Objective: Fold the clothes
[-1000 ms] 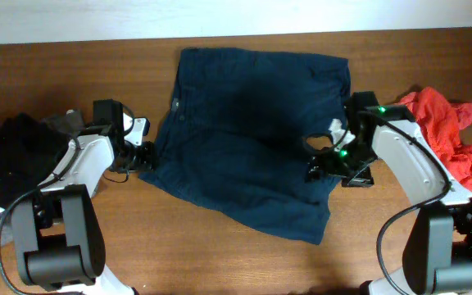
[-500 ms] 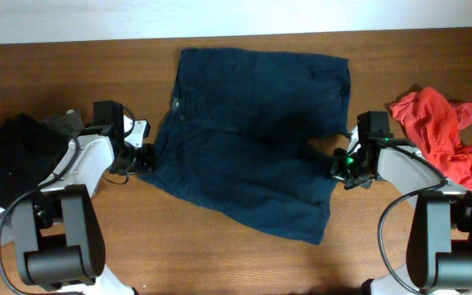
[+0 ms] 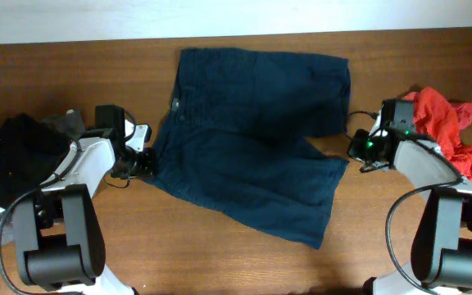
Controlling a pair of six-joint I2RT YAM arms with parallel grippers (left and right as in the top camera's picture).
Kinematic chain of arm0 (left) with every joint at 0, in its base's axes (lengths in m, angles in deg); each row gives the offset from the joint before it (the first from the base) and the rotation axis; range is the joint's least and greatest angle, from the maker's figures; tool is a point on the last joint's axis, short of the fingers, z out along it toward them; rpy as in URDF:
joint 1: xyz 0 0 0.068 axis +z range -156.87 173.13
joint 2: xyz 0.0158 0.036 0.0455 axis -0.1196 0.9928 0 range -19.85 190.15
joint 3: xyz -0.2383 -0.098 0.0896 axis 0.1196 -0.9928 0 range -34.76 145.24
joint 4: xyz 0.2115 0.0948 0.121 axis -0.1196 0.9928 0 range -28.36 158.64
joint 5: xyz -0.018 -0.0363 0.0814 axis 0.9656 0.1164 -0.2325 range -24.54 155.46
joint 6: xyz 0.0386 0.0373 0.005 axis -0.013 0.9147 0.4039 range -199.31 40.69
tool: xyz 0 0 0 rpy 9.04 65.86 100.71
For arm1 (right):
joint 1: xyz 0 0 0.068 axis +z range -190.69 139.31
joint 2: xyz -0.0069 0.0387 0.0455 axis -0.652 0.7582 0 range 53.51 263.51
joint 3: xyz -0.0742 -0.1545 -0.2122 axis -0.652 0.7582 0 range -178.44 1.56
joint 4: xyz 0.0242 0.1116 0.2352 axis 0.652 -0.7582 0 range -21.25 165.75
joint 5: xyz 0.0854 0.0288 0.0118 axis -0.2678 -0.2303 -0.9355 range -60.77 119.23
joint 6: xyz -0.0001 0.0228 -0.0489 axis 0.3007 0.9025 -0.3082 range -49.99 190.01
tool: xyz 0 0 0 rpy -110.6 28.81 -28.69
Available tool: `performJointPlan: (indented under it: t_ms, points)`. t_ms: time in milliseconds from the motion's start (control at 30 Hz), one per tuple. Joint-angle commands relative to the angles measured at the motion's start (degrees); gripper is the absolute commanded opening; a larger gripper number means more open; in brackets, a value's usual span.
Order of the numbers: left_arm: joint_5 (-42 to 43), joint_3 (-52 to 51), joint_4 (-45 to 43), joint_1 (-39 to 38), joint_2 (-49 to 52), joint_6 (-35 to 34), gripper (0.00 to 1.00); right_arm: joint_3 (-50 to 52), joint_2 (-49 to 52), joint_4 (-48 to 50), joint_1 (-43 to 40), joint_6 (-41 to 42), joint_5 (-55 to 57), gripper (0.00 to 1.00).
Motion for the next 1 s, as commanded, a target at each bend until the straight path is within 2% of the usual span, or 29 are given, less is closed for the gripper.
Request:
performJointPlan:
  t_ms: [0,33,100,267,367,400,567,600,700,767,967]
  points:
    - [1.7,-0.6,0.0,-0.1,-1.3,0.5,0.61,-5.0,-2.0,-4.8,-0.5,-4.3,-11.8,0.31]
    - [1.7,-0.6,0.0,-0.1,-1.3,0.5,0.66,-6.0,-2.4,-7.5,-0.5,-4.2,-12.5,0.42]
    - [1.7,-0.6,0.0,-0.1,-1.3,0.5,0.69,-7.7,-2.6,-13.2,-0.4,-4.2,-12.6,0.62]
    - [1.7,-1.3,0.0,-0.7,-1.3,0.5,0.68,-4.7,-2.2,-16.7,-0.3,-4.0,-9.7,0.76]
    - [1.2,-2.7,-1.1,-1.2,-1.3,0.8,0.67,-1.7,-1.1,-13.7,-0.3,-3.8,-8.5,0.77]
    - [1.2,-3.1,-1.6,-1.5,-1.3,0.8,0.64,-0.5,-0.7,-11.7,-0.3,-3.8,-9.0,0.77]
    - [1.2,-3.6,-2.2,-1.6,-1.3,0.8,0.41,3.5,0.4,-3.8,-0.2,-3.8,-10.2,0.53]
    - [1.0,-3.6,-2.1,-1.6,-1.3,0.8,0.35,3.9,0.5,-2.9,-0.2,-3.8,-10.2,0.46]
    - [-0.9,-3.6,-1.6,-1.6,-1.3,0.7,0.15,4.2,0.6,-1.5,-0.2,-3.8,-10.2,0.37]
    - [-2.1,-3.6,-1.6,-1.6,-1.3,0.7,0.0,4.2,0.6,-0.7,-0.2,-3.8,-10.2,0.25]
    - [-3.0,-3.6,-1.4,-1.4,-1.3,0.7,0.01,4.2,1.1,0.3,-0.2,-3.8,-8.9,0.04]
